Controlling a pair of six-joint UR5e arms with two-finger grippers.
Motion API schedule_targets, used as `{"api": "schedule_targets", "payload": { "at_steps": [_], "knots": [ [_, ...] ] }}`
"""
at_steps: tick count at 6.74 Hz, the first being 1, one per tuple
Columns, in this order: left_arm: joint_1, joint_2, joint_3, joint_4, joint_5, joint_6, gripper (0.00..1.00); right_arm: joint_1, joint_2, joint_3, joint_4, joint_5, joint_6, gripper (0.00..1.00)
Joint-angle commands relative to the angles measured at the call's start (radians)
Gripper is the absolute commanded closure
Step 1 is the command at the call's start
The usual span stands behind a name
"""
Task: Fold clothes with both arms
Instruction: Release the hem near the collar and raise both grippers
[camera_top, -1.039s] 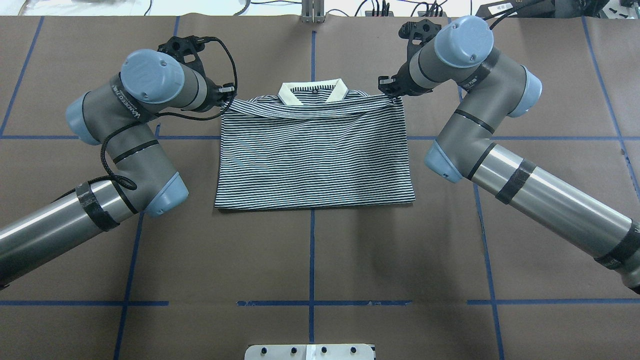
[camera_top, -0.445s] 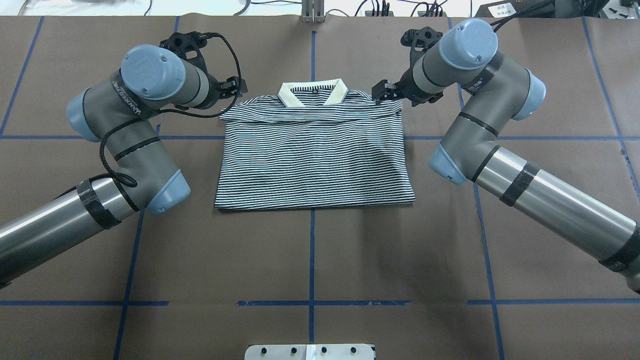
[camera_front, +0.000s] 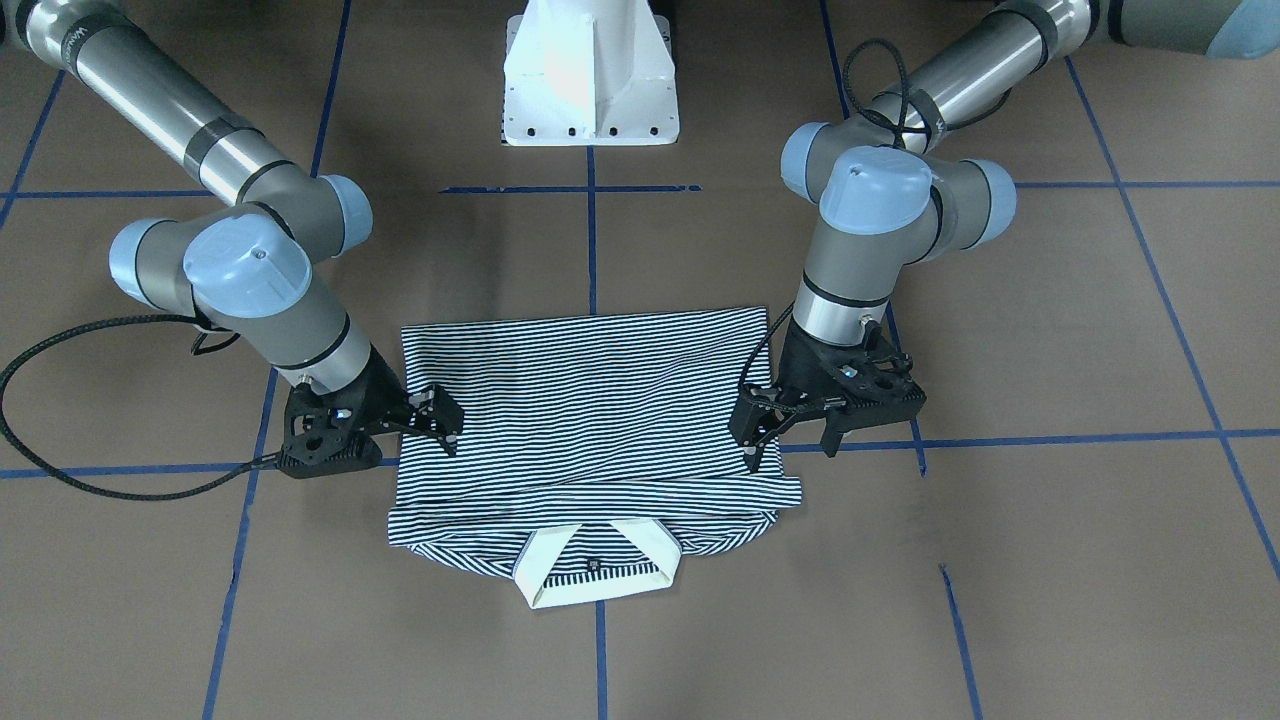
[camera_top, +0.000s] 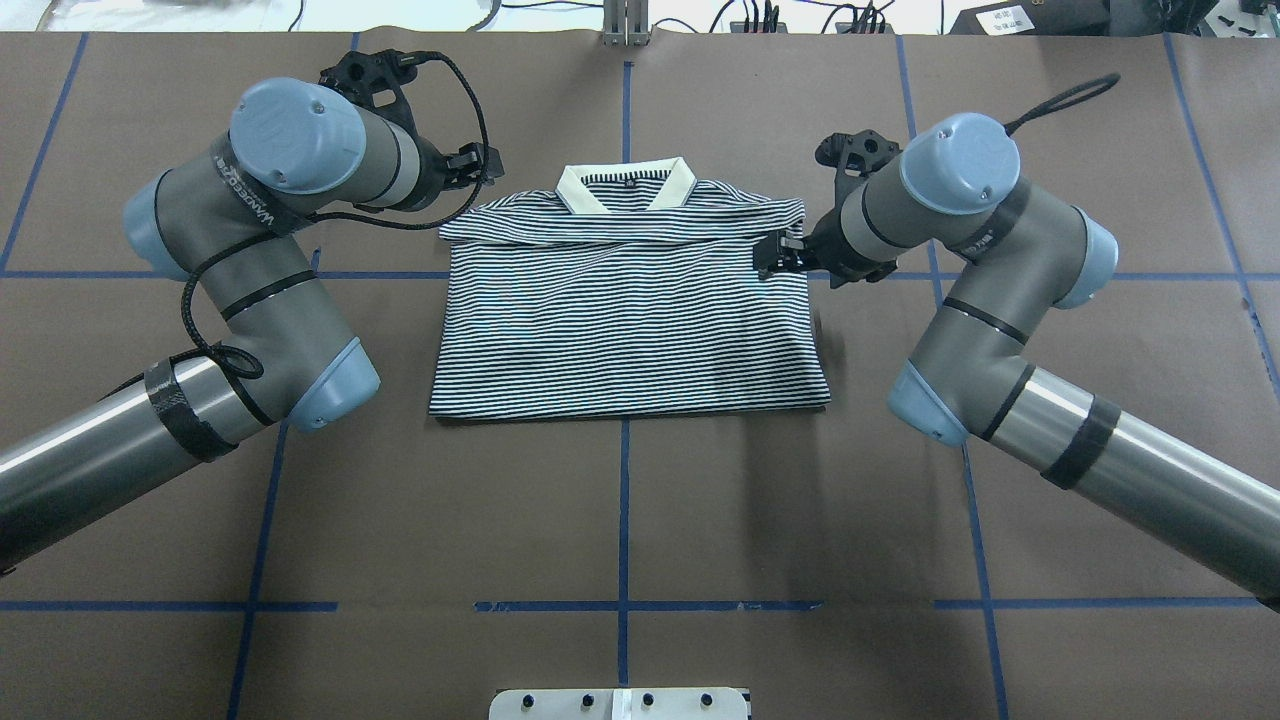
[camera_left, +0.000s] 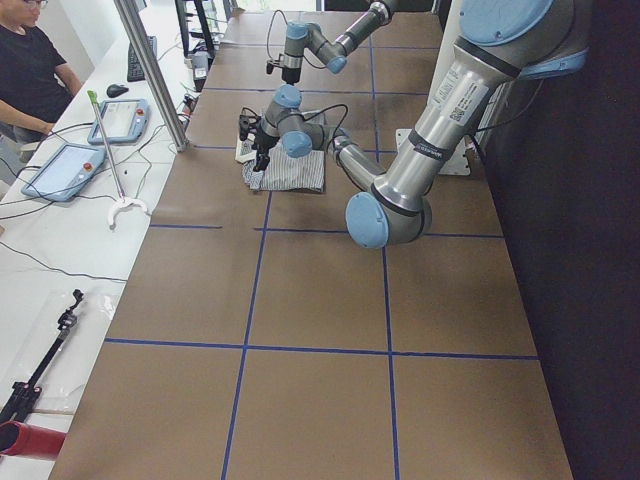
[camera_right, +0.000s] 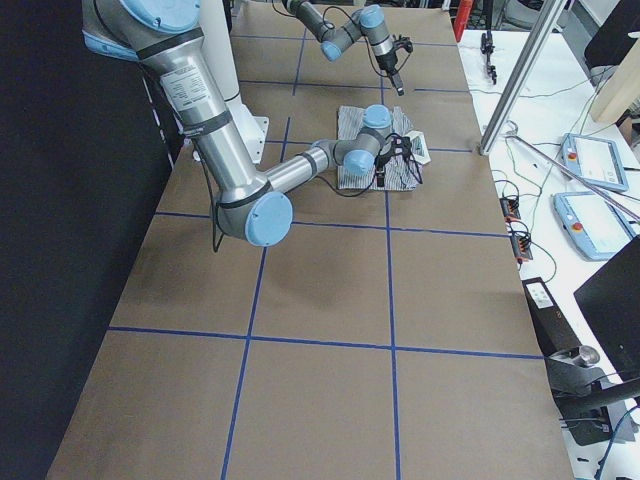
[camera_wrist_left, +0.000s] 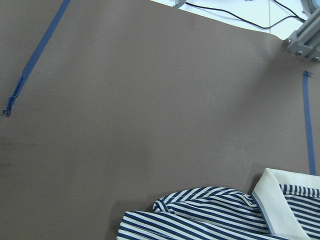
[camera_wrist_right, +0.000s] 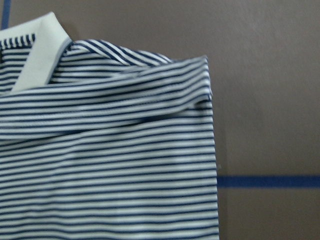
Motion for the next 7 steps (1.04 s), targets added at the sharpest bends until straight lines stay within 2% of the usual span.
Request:
{"api": "schedule_targets", "payload": {
  "at_steps": [1,3,7],
  "knots": [
    [0.000,0.005,-0.062,0.022,-0.006,-0.006,0.00,-0.047,-0.116,0.157,-0.088,0.026,0.145,0.00],
    [0.000,0.005,-0.073,0.024,-0.006,-0.007,0.00,-0.102,-0.110,0.148,-0.107,0.008,0.145,0.00],
    [-0.001,0.007,-0.074,0.024,-0.006,-0.007,0.00,-0.111,-0.081,0.096,-0.109,-0.012,0.140,0.00]
  ]
}}
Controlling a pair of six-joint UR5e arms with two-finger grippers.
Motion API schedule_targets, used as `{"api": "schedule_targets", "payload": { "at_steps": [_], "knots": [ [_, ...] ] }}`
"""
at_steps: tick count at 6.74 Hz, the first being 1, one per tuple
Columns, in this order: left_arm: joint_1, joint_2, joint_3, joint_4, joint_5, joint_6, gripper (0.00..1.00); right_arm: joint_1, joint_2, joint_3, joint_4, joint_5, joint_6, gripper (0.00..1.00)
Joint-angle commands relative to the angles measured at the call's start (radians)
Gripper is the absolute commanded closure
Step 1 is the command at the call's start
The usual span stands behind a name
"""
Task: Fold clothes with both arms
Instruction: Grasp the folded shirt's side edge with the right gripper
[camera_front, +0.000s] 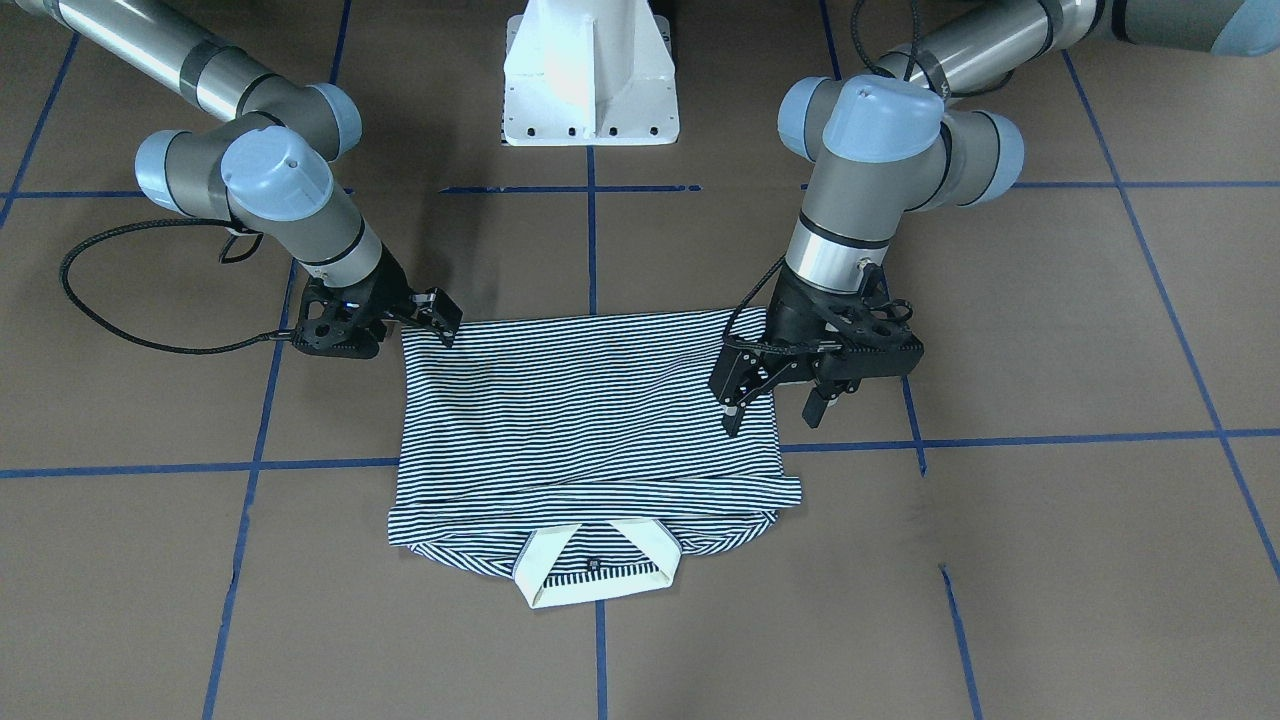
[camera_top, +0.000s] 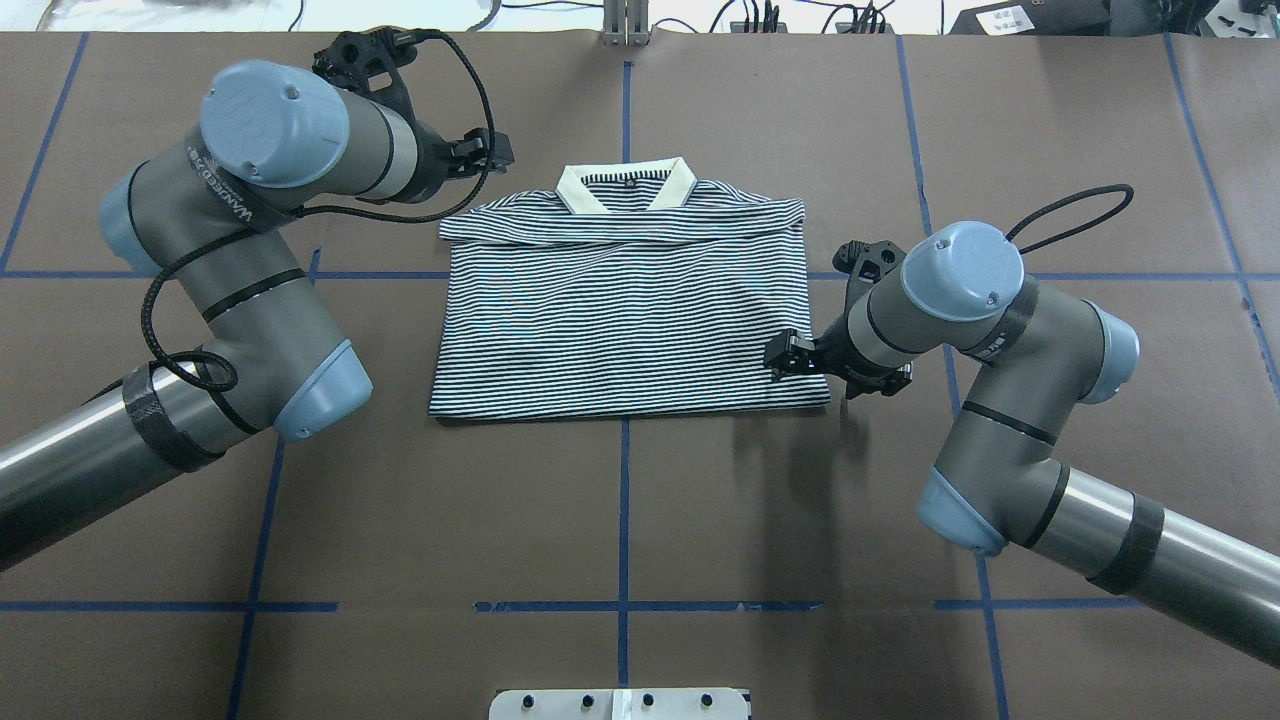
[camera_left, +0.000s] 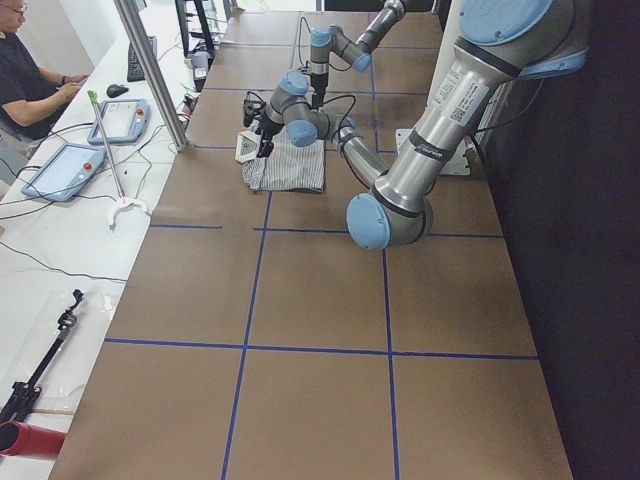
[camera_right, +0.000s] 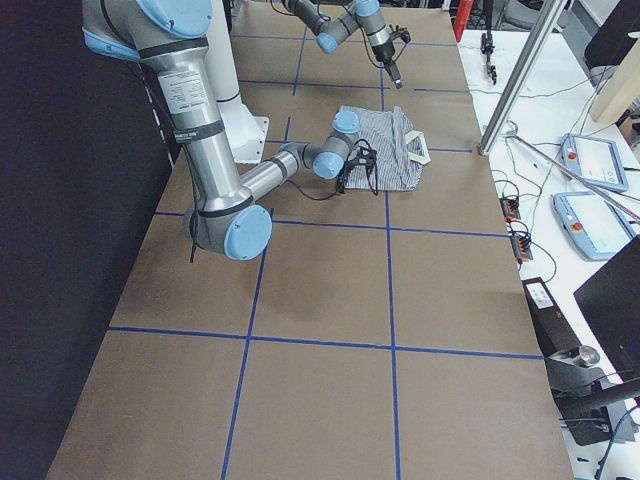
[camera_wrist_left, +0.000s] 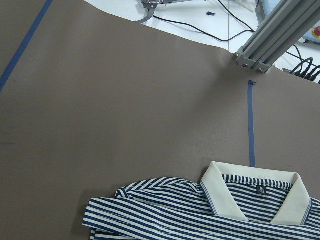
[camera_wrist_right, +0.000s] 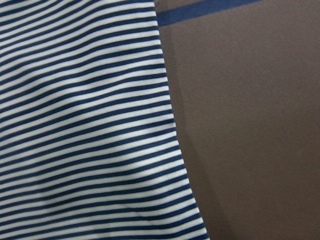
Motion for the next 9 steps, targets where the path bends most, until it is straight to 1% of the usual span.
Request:
{"api": "schedule_targets", "payload": {
  "at_steps": [1,2,3,4,7,8,9],
  "knots": [
    [-0.001,0.002,0.000,0.000,0.000,0.000,0.00,-0.001,0.016,-0.025,0.001,-0.006,-0.002,0.09],
    [0.001,0.006,-0.002,0.000,0.000,0.002,0.00,0.001,0.016,-0.022,0.001,-0.004,0.000,0.40],
    [0.001,0.008,-0.005,0.000,0.000,0.002,0.00,0.001,0.014,-0.021,0.001,0.001,0.000,0.84],
    [0.001,0.008,-0.005,0.000,0.000,0.002,0.00,0.001,0.009,-0.016,0.001,0.002,-0.002,1.00],
    [0.001,0.006,-0.008,0.000,0.000,0.000,0.00,0.008,-0.003,0.013,0.000,0.005,0.001,1.00],
    [0.001,0.006,-0.009,0.000,0.000,0.000,0.00,0.002,-0.021,0.027,0.000,0.005,0.001,1.00],
    [0.001,0.006,-0.025,0.006,0.000,0.000,0.00,-0.002,-0.056,0.065,0.000,0.005,0.001,1.00]
  ]
}}
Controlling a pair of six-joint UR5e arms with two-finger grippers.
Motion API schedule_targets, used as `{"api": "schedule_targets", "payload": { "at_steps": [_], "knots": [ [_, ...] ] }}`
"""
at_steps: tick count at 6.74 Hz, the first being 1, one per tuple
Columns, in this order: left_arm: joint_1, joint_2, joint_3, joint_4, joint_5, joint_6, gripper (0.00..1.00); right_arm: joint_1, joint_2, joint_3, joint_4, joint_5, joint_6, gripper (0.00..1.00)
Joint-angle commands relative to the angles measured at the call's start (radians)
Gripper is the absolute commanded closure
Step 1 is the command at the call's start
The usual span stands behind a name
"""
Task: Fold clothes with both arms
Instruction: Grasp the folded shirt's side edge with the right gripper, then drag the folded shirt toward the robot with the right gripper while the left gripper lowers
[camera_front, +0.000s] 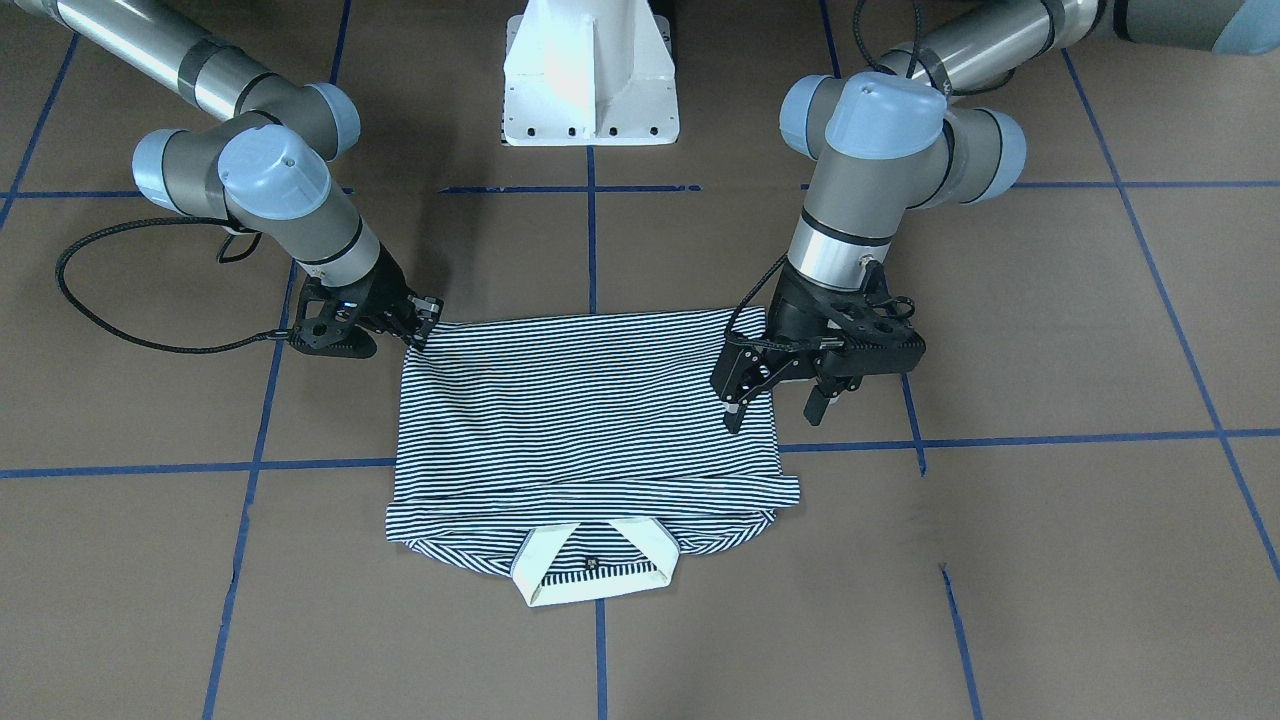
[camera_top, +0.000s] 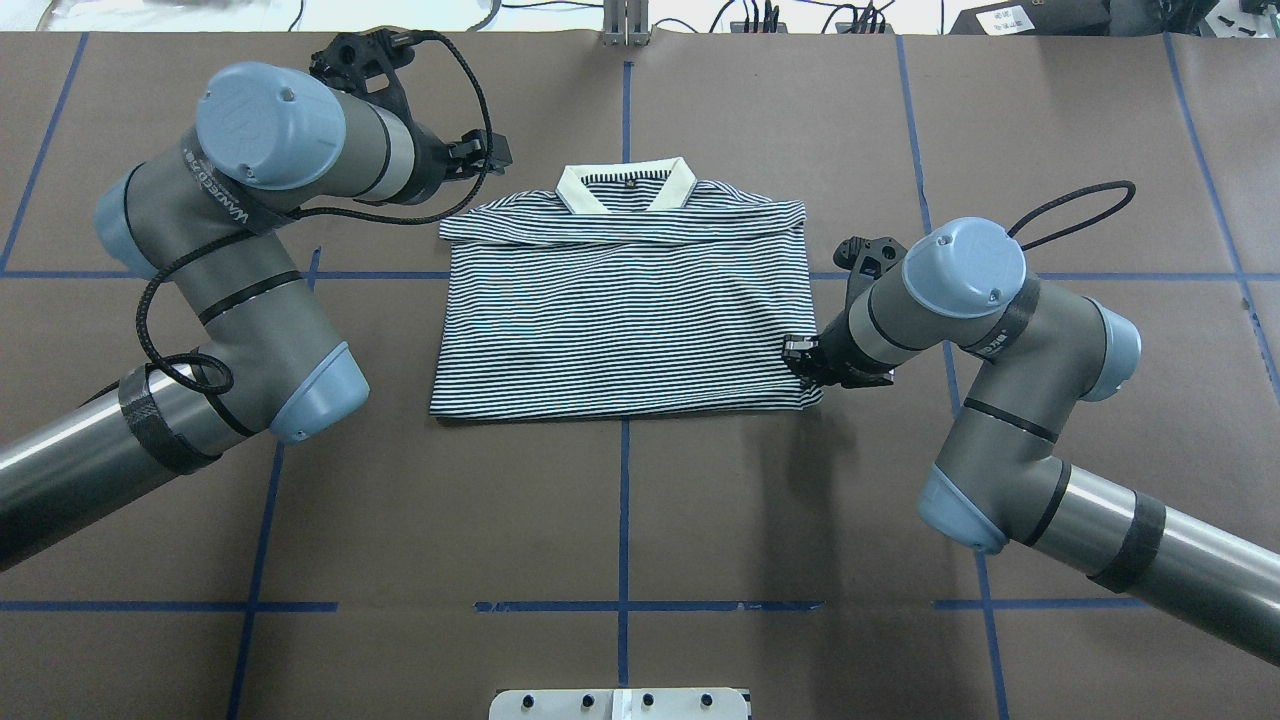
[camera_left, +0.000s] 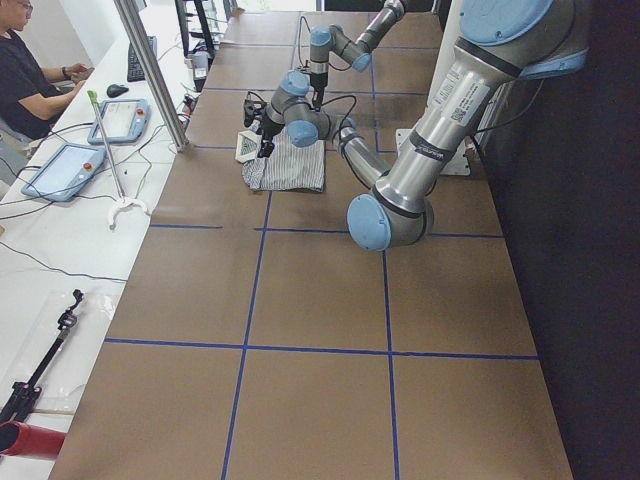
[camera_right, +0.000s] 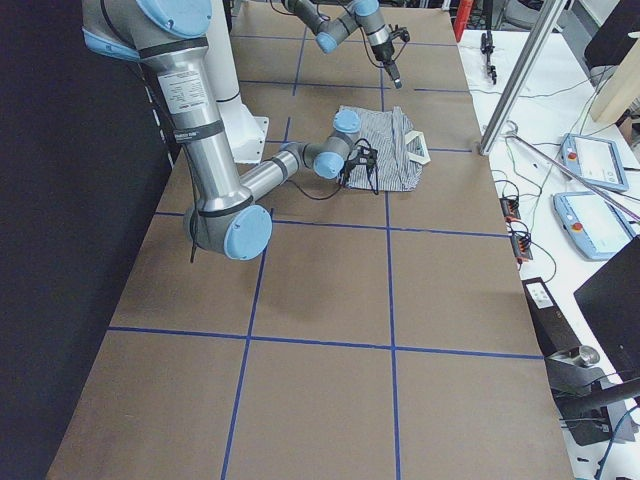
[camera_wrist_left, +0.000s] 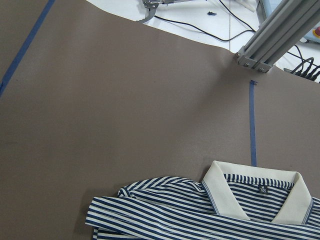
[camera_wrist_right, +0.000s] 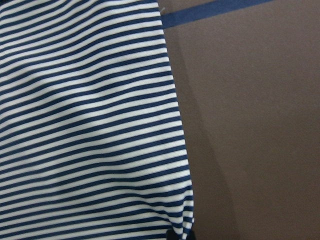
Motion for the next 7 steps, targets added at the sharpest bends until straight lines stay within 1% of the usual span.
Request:
{"api": "schedule_targets", "payload": {
  "at_steps": [1,3,4,5,6,7],
  "knots": [
    [0.000,0.000,-0.015,0.011,0.000,-0.002,0.00,-0.023,-0.119,0.111,0.000,-0.001,0.000,1.00],
    [0.009,0.000,-0.035,0.012,0.000,-0.031,0.00,-0.103,-0.332,0.292,0.000,0.001,0.014,1.00],
    [0.011,0.000,-0.049,0.034,0.000,-0.032,0.00,-0.191,-0.392,0.349,0.000,0.004,0.099,1.00],
    [0.020,0.000,-0.073,0.064,0.000,-0.043,0.00,-0.300,-0.399,0.374,0.000,0.002,0.177,1.00],
    [0.025,0.000,-0.096,0.084,0.000,-0.051,0.00,-0.382,-0.415,0.394,0.001,-0.001,0.219,1.00],
    [0.026,0.001,-0.106,0.086,0.000,-0.052,0.00,-0.402,-0.419,0.399,0.009,0.005,0.222,0.44]
  ]
}}
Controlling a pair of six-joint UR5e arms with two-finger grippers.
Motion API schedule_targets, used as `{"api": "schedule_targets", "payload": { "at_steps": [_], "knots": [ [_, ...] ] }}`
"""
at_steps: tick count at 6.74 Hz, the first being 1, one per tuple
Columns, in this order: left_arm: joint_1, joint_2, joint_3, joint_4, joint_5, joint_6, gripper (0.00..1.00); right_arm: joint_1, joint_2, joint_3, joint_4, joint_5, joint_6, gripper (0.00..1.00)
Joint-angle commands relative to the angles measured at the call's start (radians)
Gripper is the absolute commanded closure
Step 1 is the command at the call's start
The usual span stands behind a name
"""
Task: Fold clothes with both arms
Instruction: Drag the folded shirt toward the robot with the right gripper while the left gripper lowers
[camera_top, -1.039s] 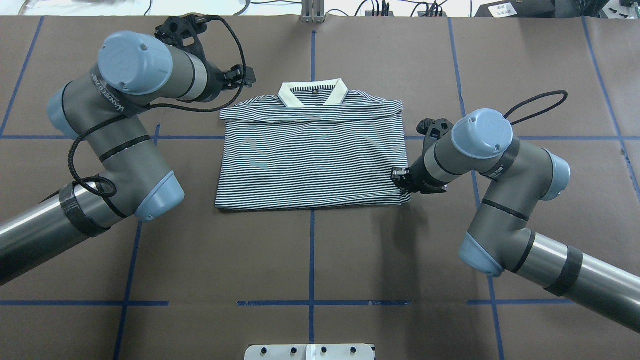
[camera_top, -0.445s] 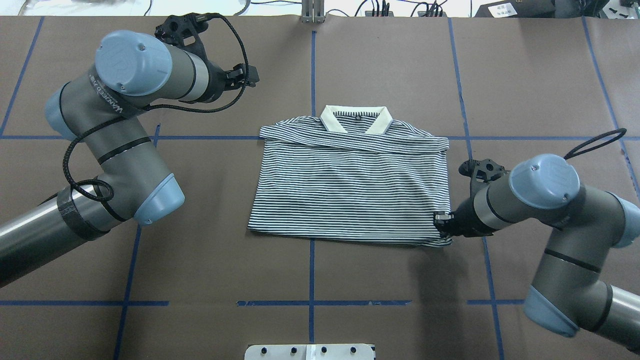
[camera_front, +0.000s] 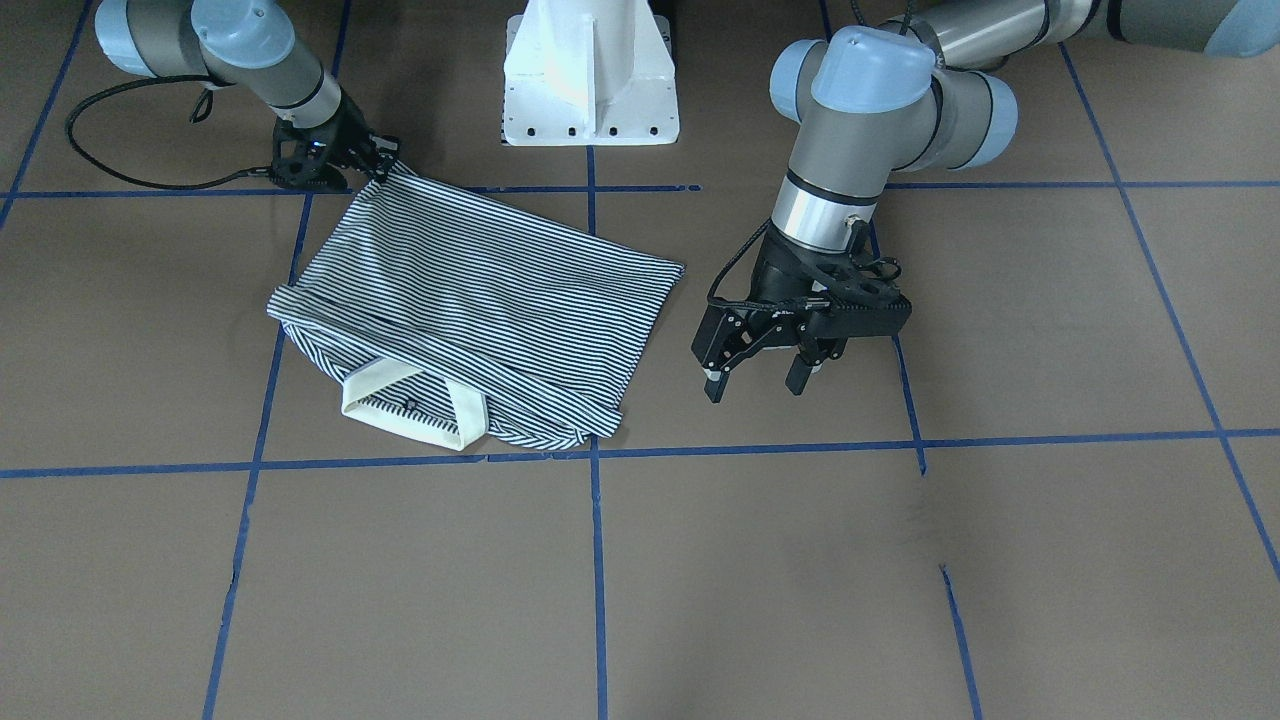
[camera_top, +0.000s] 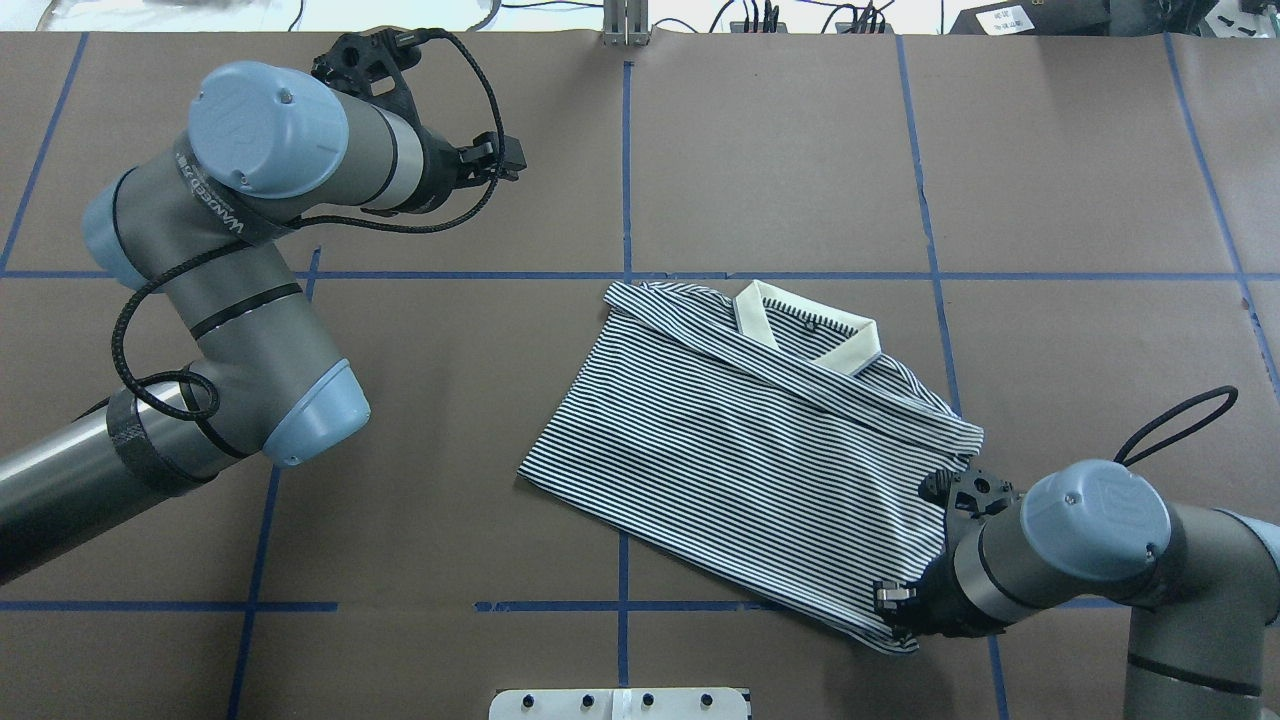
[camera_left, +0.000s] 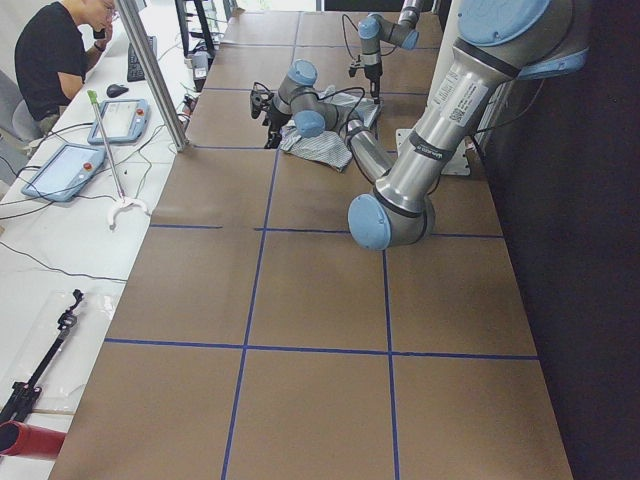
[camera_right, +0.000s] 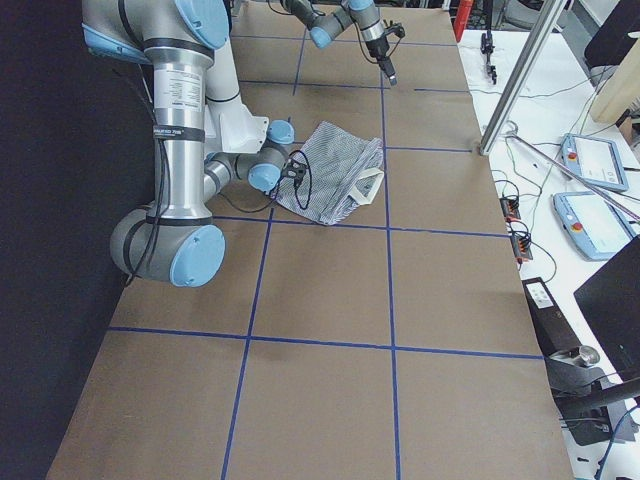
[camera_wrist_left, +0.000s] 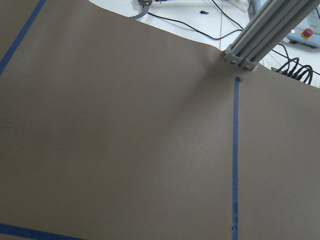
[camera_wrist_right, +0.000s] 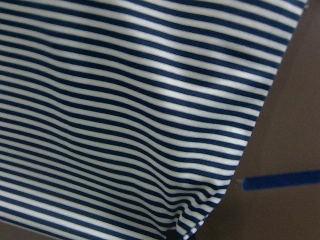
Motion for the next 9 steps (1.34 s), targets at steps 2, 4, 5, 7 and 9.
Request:
{"api": "schedule_targets", "payload": {
  "at_steps": [2,4,5,7,9],
  "knots": [
    [0.038,0.021,-0.036,0.012,-0.012,-0.006,0.00,-0.057,-0.012,0.063,0.009,-0.001,0.039,0.00],
    [0.069,0.027,-0.065,0.076,-0.098,-0.059,0.00,0.069,0.009,0.082,0.012,0.001,0.029,0.00],
    [0.135,0.027,-0.112,0.134,-0.100,-0.155,0.00,0.155,0.055,0.079,0.012,0.004,0.017,0.00],
    [0.292,0.018,-0.124,0.167,-0.039,-0.419,0.00,0.295,0.116,0.065,0.012,0.002,-0.103,0.00],
    [0.382,0.017,-0.082,0.175,0.037,-0.529,0.00,0.350,0.177,0.039,0.009,-0.007,-0.127,0.00]
  ]
}}
